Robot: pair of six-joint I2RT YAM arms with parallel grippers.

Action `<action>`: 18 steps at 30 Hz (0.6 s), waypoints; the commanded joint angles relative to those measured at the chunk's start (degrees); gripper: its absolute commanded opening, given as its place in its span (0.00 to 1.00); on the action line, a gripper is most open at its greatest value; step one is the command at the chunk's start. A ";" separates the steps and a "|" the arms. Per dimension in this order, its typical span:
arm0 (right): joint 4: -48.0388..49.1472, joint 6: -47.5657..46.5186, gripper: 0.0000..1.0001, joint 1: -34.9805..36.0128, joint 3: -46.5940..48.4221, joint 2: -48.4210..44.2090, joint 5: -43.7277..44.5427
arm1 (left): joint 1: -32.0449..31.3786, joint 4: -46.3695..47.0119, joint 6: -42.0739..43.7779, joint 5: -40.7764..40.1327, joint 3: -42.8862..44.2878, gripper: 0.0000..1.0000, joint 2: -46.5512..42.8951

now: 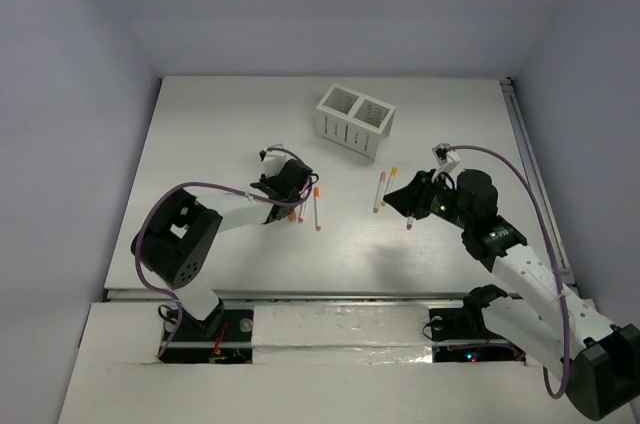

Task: Sort the stationery into containers
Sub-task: Pick up the stationery from the center of the board, then place the stationery in the storage box.

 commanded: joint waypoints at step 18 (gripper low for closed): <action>-0.32 3.09 0.38 0.49 -4.00 -14.08 26.72 | -1.62 -2.49 7.58 3.05 15.35 0.00 -18.15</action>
